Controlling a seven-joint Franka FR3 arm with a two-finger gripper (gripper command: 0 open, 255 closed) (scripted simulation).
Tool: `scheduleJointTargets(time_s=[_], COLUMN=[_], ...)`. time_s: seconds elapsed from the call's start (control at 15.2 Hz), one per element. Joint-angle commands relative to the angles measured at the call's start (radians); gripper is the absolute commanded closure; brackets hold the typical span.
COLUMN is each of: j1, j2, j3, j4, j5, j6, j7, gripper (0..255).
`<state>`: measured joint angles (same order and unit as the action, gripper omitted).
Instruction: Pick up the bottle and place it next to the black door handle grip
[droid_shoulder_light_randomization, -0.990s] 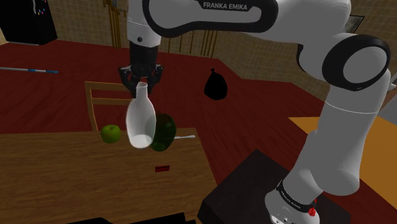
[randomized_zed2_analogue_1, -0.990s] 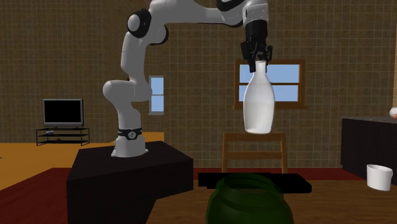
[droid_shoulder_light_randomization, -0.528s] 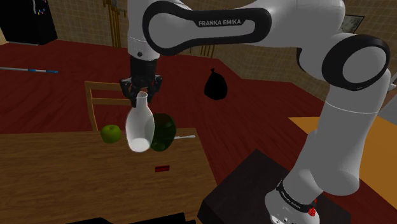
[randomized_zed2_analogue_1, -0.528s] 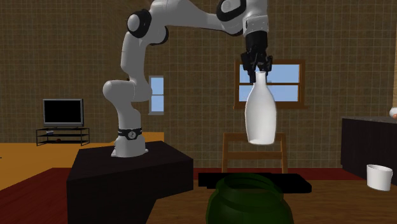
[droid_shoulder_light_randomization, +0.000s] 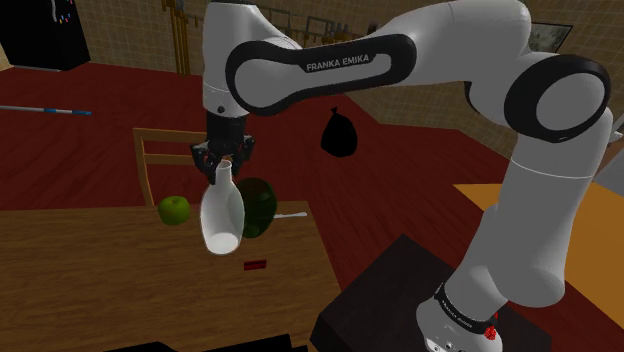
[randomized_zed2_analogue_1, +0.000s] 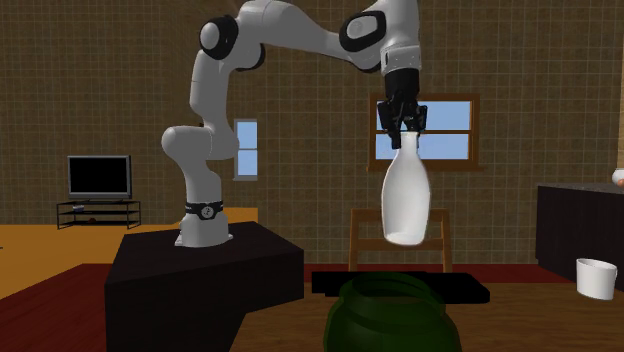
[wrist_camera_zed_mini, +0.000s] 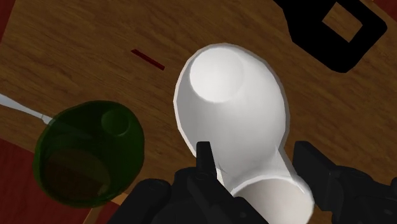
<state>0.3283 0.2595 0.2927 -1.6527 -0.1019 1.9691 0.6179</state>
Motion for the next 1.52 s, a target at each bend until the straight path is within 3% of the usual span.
scheduleJointTargets(time_s=[0.0, 1.45], j1=[0.000, 0.009], j2=[0.004, 0.108], j3=[-0.001, -0.018], j4=[-0.020, -0.180], j5=[-0.002, -0.048], j6=[0.025, 0.284], j7=[0.002, 0.036], gripper=[255, 255])
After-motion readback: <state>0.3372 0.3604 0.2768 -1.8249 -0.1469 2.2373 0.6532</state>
